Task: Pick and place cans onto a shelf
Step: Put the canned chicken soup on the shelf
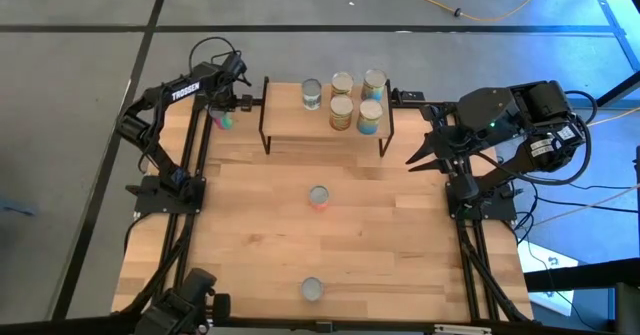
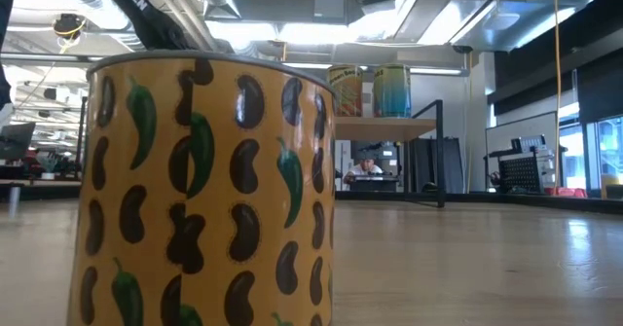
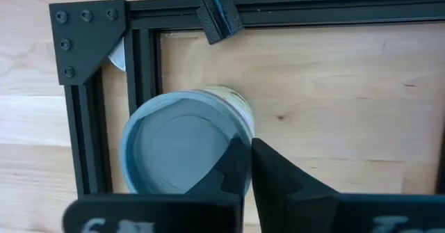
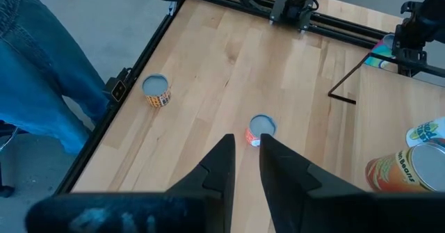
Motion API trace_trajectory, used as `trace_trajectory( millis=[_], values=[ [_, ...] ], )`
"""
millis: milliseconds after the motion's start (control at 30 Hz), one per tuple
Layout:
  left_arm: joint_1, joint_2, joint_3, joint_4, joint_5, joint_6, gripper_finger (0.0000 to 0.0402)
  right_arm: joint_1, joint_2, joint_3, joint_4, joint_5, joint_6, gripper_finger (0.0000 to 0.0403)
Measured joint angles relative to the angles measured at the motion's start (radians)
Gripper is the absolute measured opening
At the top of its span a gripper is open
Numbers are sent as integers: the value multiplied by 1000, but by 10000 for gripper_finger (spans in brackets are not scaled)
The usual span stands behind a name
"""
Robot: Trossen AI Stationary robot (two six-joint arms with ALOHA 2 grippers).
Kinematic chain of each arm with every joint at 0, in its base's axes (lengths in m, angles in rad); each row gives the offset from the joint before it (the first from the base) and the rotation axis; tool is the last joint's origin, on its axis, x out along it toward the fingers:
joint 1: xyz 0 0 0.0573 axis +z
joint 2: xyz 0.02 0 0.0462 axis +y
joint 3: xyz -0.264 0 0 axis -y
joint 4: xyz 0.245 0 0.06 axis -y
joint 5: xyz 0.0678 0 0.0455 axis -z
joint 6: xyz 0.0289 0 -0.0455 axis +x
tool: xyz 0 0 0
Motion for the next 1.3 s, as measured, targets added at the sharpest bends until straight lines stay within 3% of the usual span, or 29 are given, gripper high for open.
trace_trajectory(
  millis=[233,500,967,1300],
  values=[
    [1,5,23,-39,15,22,3,0,0,0,0,0,0,69],
    [0,9,176,-223,30,119,2,0,0,0,0,0,0,69],
    [-116,6,659,-630,43,371,1,0,0,0,-1,0,-2,69],
    [-341,2,961,-691,2,483,0,0,0,0,-1,0,-4,69]
  ],
)
